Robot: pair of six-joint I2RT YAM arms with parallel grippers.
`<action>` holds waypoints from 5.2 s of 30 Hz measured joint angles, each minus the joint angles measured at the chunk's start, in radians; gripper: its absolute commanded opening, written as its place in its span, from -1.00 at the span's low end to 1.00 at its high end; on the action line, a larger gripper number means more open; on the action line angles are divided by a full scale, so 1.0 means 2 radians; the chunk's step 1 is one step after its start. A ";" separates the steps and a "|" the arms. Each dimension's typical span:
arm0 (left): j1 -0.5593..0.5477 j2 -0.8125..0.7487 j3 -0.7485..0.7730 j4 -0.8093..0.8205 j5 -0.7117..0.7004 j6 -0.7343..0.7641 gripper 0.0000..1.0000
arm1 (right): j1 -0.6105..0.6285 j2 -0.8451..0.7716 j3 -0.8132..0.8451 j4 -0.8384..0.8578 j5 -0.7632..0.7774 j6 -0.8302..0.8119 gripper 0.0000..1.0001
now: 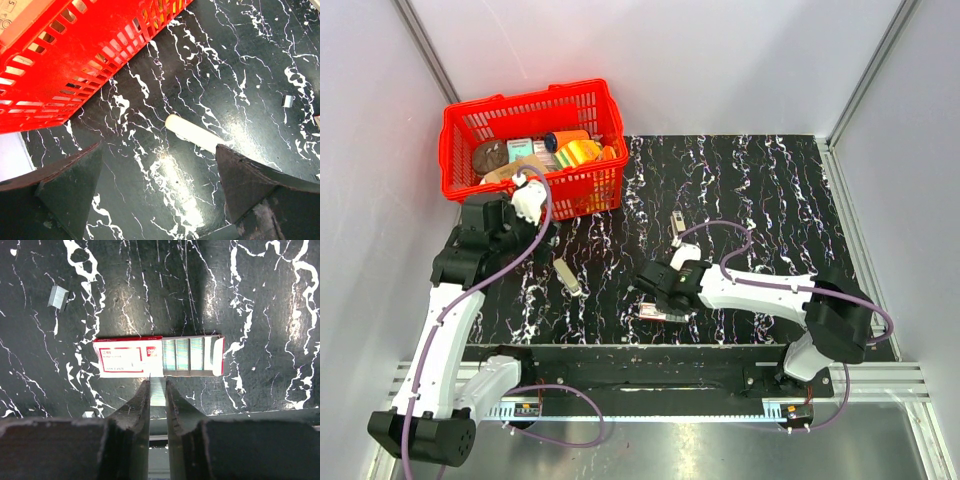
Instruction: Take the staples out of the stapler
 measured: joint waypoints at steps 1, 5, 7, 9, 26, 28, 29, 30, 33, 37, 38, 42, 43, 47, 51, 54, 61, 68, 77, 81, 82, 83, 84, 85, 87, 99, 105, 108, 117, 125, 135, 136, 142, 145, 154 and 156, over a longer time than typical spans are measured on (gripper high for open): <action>0.000 0.001 0.000 -0.002 0.000 0.000 0.98 | 0.002 0.000 -0.001 -0.001 0.001 0.008 -1.00; 0.000 0.001 0.000 -0.006 0.001 0.002 0.98 | 0.006 0.000 -0.010 -0.003 0.009 0.030 -1.00; 0.000 0.001 0.000 -0.006 0.001 0.003 0.98 | 0.010 0.001 -0.011 -0.005 0.010 0.036 -1.00; 0.000 0.000 0.000 -0.006 0.001 0.003 0.98 | 0.013 0.004 -0.011 -0.008 0.011 0.039 -1.00; 0.000 -0.003 0.000 -0.006 0.003 0.003 0.98 | 0.016 0.048 -0.011 -0.013 0.013 0.031 -1.00; 0.000 -0.003 0.000 -0.006 0.003 0.002 0.98 | 0.016 0.051 -0.011 -0.012 0.013 0.027 -1.00; 0.000 -0.003 0.000 -0.006 0.003 0.002 0.98 | 0.016 0.052 -0.011 -0.012 0.013 0.026 -1.00; 0.000 -0.003 0.000 -0.006 0.003 0.000 0.98 | 0.016 0.052 -0.011 -0.011 0.013 0.025 -1.00; 0.000 -0.003 0.000 -0.006 0.006 -0.003 0.98 | 0.016 0.054 -0.011 -0.009 0.013 0.019 -1.00; 0.000 -0.003 0.000 -0.006 0.009 -0.007 0.98 | 0.015 0.060 -0.010 -0.005 0.013 0.012 -1.00; 0.000 -0.004 0.000 -0.006 0.009 -0.008 0.98 | 0.014 0.061 -0.010 -0.004 0.012 0.010 -1.00; 0.000 -0.005 0.000 -0.006 0.009 -0.008 0.98 | 0.008 0.065 -0.008 0.001 0.011 0.002 -1.00; 0.000 -0.006 0.000 -0.006 0.009 -0.008 0.98 | 0.007 0.066 -0.008 0.002 0.011 0.002 -1.00; 0.000 -0.009 -0.003 -0.006 0.010 -0.009 0.98 | 0.003 0.071 -0.006 0.004 0.011 -0.006 -1.00; 0.000 -0.010 -0.006 -0.005 0.011 -0.009 0.98 | 0.003 0.073 -0.005 0.006 0.011 -0.011 -1.00; 0.000 -0.010 -0.008 -0.005 0.011 -0.009 0.98 | 0.002 0.074 -0.005 0.006 0.009 -0.013 -1.00; 0.000 -0.012 -0.012 -0.005 0.011 -0.009 0.98 | -0.006 0.076 -0.005 0.012 0.007 -0.021 -1.00; 0.000 -0.015 -0.021 -0.004 0.015 -0.009 0.98 | -0.007 0.084 0.003 0.016 0.006 -0.030 -0.99; 0.000 -0.018 -0.021 -0.004 0.016 -0.009 0.98 | -0.007 0.084 0.003 0.017 0.005 -0.032 -0.71; 0.000 -0.022 -0.021 -0.004 0.016 -0.009 0.98 | -0.007 0.084 0.003 0.017 0.003 -0.034 -0.61; 0.000 -0.022 -0.021 -0.005 0.017 -0.009 0.98 | -0.007 0.084 0.003 0.017 0.003 -0.034 -0.58; 0.000 -0.022 -0.021 -0.006 0.017 -0.009 0.98 | -0.007 0.084 0.003 0.018 0.003 -0.035 -0.56; 0.000 -0.022 -0.021 -0.006 0.018 -0.008 0.98 | -0.007 0.084 0.003 0.018 0.002 -0.037 -0.54; 0.000 -0.022 -0.021 -0.006 0.019 -0.008 0.98 | -0.007 0.084 0.003 0.019 0.002 -0.037 -0.53; 0.000 -0.022 -0.021 -0.009 0.022 -0.009 0.98 | -0.007 0.084 0.003 0.020 -0.001 -0.040 -0.47; 0.000 -0.021 -0.017 -0.022 0.035 -0.009 0.98 | -0.007 0.077 0.001 0.031 -0.005 -0.047 -0.31; 0.000 -0.022 -0.015 -0.027 0.041 -0.009 0.98 | -0.007 0.053 -0.003 0.035 -0.004 -0.053 -0.32; 0.000 -0.022 -0.015 -0.028 0.044 -0.009 0.98 | -0.007 0.038 -0.003 0.039 -0.004 -0.056 -0.33; 0.000 -0.012 -0.015 -0.027 0.056 -0.009 0.98 | -0.007 0.005 0.006 0.081 0.000 -0.125 0.14; 0.000 -0.002 -0.025 -0.020 0.056 -0.007 0.98 | -0.022 0.089 0.097 0.144 -0.028 -0.279 0.17; -0.018 0.039 -0.045 0.003 0.051 -0.004 0.98 | -0.076 0.101 0.084 0.186 -0.081 -0.357 0.00; -0.034 0.045 -0.047 0.008 0.046 -0.004 0.98 | -0.078 0.096 0.072 0.196 -0.084 -0.356 -0.02; -0.173 0.157 -0.048 0.051 0.018 -0.009 0.98 | -0.112 -0.011 -0.062 0.237 -0.092 -0.334 0.01; -0.212 0.236 -0.040 0.058 0.009 -0.020 0.98 | -0.117 -0.082 -0.121 0.267 -0.093 -0.323 -0.01; -0.255 0.358 0.018 0.112 -0.003 -0.099 0.85 | -0.116 -0.257 -0.232 0.340 -0.080 -0.304 -0.19; -0.273 0.371 0.026 0.121 -0.005 -0.113 0.82 | -0.116 -0.276 -0.248 0.345 -0.074 -0.302 -0.20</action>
